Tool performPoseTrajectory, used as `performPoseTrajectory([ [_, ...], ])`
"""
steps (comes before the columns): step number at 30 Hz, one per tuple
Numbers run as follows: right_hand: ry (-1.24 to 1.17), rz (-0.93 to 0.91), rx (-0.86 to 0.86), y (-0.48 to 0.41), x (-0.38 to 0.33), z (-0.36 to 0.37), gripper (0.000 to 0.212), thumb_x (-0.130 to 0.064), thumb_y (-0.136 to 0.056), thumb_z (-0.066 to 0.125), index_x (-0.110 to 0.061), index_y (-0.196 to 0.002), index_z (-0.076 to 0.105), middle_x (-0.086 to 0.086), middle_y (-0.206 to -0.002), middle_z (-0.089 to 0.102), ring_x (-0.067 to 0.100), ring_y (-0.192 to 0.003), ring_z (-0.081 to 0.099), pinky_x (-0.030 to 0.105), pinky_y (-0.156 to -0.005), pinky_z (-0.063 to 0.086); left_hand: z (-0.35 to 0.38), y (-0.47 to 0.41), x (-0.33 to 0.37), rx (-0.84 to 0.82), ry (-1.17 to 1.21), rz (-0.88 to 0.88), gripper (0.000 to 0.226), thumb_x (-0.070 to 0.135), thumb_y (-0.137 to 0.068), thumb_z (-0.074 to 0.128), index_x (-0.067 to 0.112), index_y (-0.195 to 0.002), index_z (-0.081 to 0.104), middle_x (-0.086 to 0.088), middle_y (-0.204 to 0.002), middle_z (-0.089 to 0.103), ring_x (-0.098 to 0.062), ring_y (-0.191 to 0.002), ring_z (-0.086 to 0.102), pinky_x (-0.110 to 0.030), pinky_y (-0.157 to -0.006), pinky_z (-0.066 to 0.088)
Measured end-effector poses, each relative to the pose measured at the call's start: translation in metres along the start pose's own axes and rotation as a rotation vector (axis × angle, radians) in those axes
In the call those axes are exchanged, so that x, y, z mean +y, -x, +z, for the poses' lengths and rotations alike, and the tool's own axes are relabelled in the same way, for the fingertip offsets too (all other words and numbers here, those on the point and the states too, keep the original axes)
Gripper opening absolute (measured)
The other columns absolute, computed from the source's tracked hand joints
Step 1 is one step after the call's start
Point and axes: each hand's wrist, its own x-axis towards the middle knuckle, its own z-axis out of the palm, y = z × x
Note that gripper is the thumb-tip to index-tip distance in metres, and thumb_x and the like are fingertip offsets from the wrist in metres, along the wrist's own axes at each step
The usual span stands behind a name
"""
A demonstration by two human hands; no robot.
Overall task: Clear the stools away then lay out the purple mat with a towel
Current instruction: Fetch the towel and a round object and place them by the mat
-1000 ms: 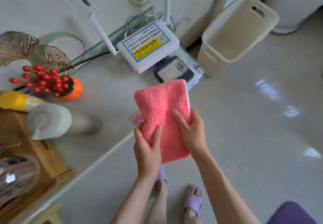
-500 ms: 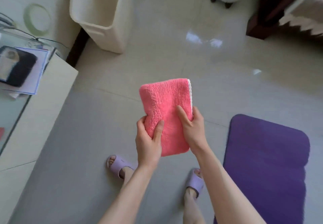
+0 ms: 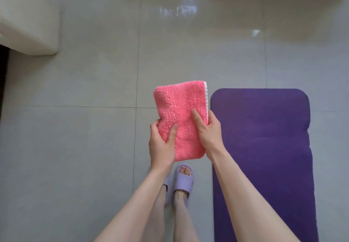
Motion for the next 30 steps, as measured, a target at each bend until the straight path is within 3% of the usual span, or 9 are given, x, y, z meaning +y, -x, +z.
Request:
performPoseTrajectory([
  [5, -0.034, 0.044, 0.029, -0.076, 0.064, -0.03, 0.005, -0.023, -0.088, 0.066, -0.02, -0.091, 0.063, -0.012, -0.075, 0.072, -0.002, -0.067, 0.068, 0.013, -0.055, 0.05, 0.059, -0.054, -0.06, -0.058, -0.078, -0.028, 0.034, 0.033, -0.087, 0.065, 0.022, -0.115, 0.051, 0.017, -0.099, 0.061, 0.01, -0.088, 0.058, -0.012, -0.074, 0.044],
  [10, -0.009, 0.041, 0.037, -0.162, 0.149, -0.048, 0.006, -0.024, -0.087, 0.068, -0.02, -0.088, 0.063, -0.009, -0.077, 0.07, -0.001, -0.066, 0.068, 0.014, -0.055, 0.05, 0.109, -0.121, -0.146, -0.128, -0.144, -0.034, 0.031, 0.033, -0.085, 0.067, 0.027, -0.11, 0.049, 0.02, -0.096, 0.061, 0.019, -0.08, 0.057, -0.004, -0.067, 0.043],
  [14, 0.049, 0.033, 0.054, -0.236, 0.217, -0.068, 0.013, -0.029, -0.087, 0.067, -0.018, -0.093, 0.064, -0.004, -0.087, 0.071, 0.002, -0.07, 0.07, 0.016, -0.057, 0.053, 0.147, -0.183, -0.215, -0.232, -0.214, -0.034, 0.033, 0.033, -0.084, 0.068, 0.026, -0.11, 0.049, 0.005, -0.104, 0.067, -0.01, -0.093, 0.065, -0.035, -0.085, 0.052],
  [18, 0.087, 0.022, 0.065, -0.287, 0.265, -0.08, 0.021, -0.032, -0.087, 0.066, -0.015, -0.1, 0.063, 0.0, -0.096, 0.07, 0.006, -0.076, 0.07, 0.018, -0.062, 0.055, 0.175, -0.225, -0.26, -0.288, -0.245, -0.004, 0.033, 0.032, -0.083, 0.07, 0.026, -0.109, 0.05, 0.004, -0.104, 0.068, -0.016, -0.094, 0.066, -0.044, -0.087, 0.052],
  [27, 0.128, -0.004, 0.088, -0.332, 0.313, -0.082, 0.014, -0.034, -0.086, 0.067, -0.023, -0.094, 0.064, -0.003, -0.09, 0.072, 0.009, -0.075, 0.072, 0.021, -0.061, 0.056, 0.203, -0.264, -0.313, -0.258, -0.262, -0.02, 0.036, 0.033, -0.083, 0.07, 0.024, -0.108, 0.047, 0.004, -0.103, 0.067, -0.013, -0.092, 0.064, -0.027, -0.078, 0.048],
  [30, 0.15, 0.02, 0.089, -0.326, 0.31, -0.081, 0.03, -0.039, -0.084, 0.068, -0.021, -0.108, 0.062, -0.005, -0.098, 0.071, 0.014, -0.085, 0.071, 0.028, -0.071, 0.058, 0.201, -0.262, -0.308, -0.276, -0.265, -0.037, 0.04, 0.036, -0.081, 0.071, 0.025, -0.111, 0.045, 0.009, -0.101, 0.062, -0.005, -0.085, 0.061, -0.012, -0.067, 0.043],
])
